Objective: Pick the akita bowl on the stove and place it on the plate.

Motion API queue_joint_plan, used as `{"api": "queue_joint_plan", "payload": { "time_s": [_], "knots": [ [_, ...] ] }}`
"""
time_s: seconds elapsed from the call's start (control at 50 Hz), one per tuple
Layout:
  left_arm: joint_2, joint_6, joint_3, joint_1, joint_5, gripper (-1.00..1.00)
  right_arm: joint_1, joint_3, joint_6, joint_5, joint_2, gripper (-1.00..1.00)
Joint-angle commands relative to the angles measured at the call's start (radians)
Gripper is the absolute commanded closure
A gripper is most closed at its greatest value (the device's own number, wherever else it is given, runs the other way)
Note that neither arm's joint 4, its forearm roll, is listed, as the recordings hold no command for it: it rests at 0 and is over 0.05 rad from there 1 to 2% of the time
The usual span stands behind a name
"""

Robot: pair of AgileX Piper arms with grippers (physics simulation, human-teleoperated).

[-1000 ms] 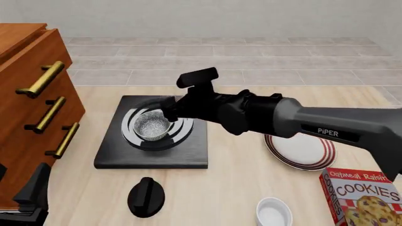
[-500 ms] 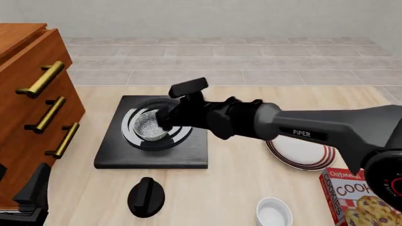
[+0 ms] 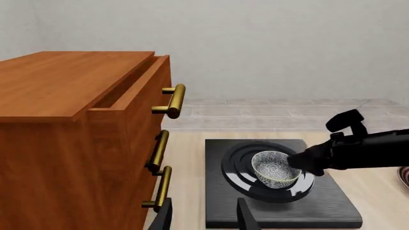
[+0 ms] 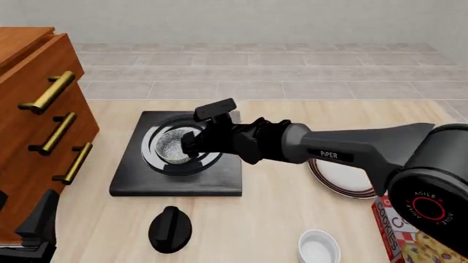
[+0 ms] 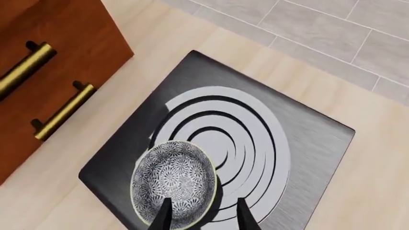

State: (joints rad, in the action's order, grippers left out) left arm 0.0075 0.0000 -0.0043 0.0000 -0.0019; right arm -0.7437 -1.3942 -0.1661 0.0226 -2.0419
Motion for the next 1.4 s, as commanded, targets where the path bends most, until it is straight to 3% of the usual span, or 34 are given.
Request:
{"api": "queue_joint_plan", "payload": {
  "time_s": [0.02,0.44,0.48,0.96,0.98,1.2,1.4],
  "knots": [
    [0.000,0.000,0.000,0.000,0.000,-1.00,-0.008,-0.031,0.008,0.020,-0.048,-1.00],
    [0.000,0.000,0.000,0.000,0.000,-1.00,-0.002,-0.102,0.019,0.061,-0.126,-1.00],
    [0.000,0.000,0.000,0.000,0.000,-1.00,-0.014,-0.108,-0.007,0.065,-0.133,-1.00],
    [0.000,0.000,0.000,0.000,0.000,-1.00,-0.021,-0.161,0.034,0.092,-0.191,-1.00],
    [0.000,0.000,0.000,0.000,0.000,-1.00,-0.013,-0.155,0.043,0.084,-0.183,1.00],
    [0.000,0.000,0.000,0.000,0.000,-1.00,0.003,-0.124,0.105,0.085,-0.097,1.00],
    [0.000,0.000,0.000,0.000,0.000,-1.00,0.018,-0.078,0.109,0.063,-0.028,1.00]
  ]
}}
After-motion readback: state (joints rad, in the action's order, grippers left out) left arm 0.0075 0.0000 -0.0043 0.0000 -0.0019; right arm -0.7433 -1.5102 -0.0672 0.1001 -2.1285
